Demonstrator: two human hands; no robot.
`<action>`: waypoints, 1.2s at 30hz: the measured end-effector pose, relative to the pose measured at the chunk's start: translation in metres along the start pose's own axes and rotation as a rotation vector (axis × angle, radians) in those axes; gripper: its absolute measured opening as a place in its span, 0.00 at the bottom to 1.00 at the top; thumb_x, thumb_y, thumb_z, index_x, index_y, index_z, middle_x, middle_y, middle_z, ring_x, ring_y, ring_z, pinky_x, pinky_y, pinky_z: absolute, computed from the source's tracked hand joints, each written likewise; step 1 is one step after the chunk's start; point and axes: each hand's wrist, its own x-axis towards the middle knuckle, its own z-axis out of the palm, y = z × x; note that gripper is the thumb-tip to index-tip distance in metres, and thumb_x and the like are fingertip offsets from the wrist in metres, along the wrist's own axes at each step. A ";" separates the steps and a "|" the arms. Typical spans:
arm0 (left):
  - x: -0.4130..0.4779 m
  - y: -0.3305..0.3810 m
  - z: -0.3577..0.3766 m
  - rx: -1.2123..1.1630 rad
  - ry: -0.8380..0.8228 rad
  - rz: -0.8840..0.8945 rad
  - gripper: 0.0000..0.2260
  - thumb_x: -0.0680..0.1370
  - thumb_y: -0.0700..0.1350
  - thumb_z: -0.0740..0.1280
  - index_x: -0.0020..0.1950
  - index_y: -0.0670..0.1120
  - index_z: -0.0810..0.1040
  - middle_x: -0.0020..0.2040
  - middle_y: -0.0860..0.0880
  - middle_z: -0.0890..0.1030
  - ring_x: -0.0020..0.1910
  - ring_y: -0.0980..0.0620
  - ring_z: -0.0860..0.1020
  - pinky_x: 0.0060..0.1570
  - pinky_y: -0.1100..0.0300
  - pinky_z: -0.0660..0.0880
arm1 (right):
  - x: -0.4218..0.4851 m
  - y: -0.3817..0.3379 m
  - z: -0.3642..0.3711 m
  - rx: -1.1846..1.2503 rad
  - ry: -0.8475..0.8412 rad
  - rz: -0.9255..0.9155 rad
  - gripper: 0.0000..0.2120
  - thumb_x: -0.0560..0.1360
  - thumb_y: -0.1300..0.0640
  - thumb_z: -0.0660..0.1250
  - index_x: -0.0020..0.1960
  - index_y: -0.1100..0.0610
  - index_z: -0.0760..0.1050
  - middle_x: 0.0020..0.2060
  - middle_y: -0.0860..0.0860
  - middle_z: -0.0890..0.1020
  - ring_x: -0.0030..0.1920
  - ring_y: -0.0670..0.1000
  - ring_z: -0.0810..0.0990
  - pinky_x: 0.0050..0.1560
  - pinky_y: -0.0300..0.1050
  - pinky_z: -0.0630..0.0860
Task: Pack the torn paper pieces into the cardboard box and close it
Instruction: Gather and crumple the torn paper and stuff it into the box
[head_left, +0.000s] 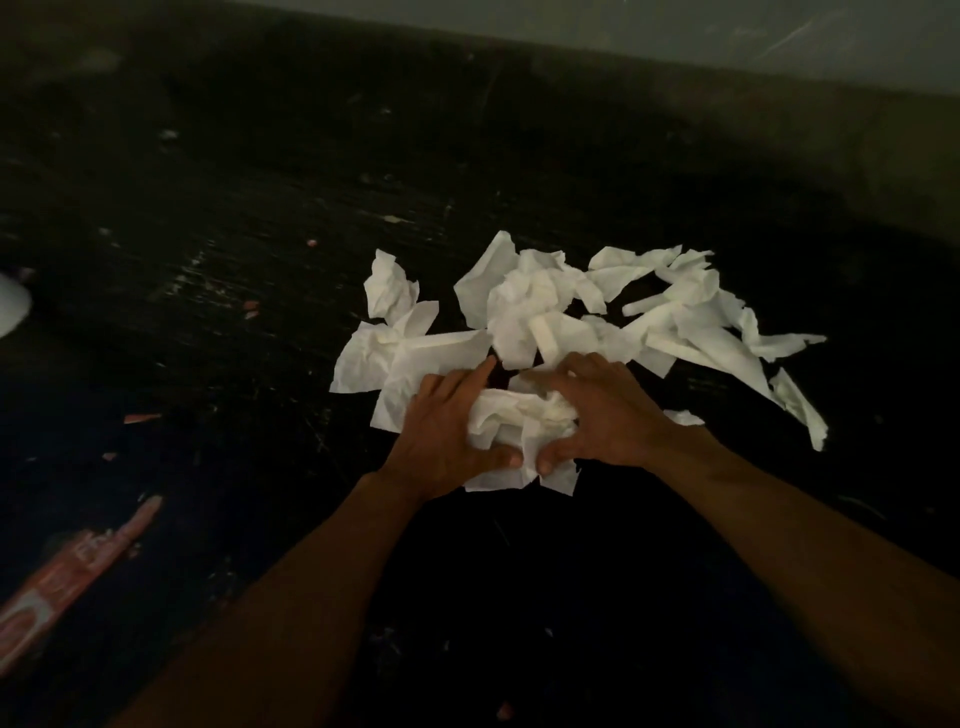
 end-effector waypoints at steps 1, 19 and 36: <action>-0.002 0.000 0.002 0.016 0.041 -0.007 0.48 0.61 0.75 0.66 0.74 0.50 0.62 0.65 0.51 0.72 0.62 0.49 0.69 0.63 0.53 0.65 | -0.002 0.001 0.001 -0.073 0.039 -0.009 0.45 0.53 0.26 0.72 0.68 0.35 0.66 0.58 0.48 0.66 0.60 0.52 0.64 0.60 0.50 0.63; -0.036 0.029 0.003 -0.441 0.151 -0.054 0.21 0.74 0.49 0.69 0.68 0.51 0.73 0.62 0.50 0.79 0.60 0.58 0.76 0.63 0.61 0.71 | -0.037 -0.005 0.041 0.523 0.400 -0.087 0.17 0.67 0.64 0.75 0.55 0.67 0.79 0.49 0.60 0.82 0.51 0.40 0.74 0.55 0.38 0.71; -0.055 0.129 -0.079 -0.397 0.543 -0.023 0.15 0.78 0.39 0.65 0.65 0.47 0.76 0.53 0.47 0.83 0.52 0.57 0.80 0.51 0.72 0.73 | -0.108 -0.020 -0.073 0.324 0.697 -0.064 0.35 0.69 0.57 0.76 0.70 0.48 0.64 0.44 0.57 0.80 0.45 0.56 0.80 0.51 0.52 0.77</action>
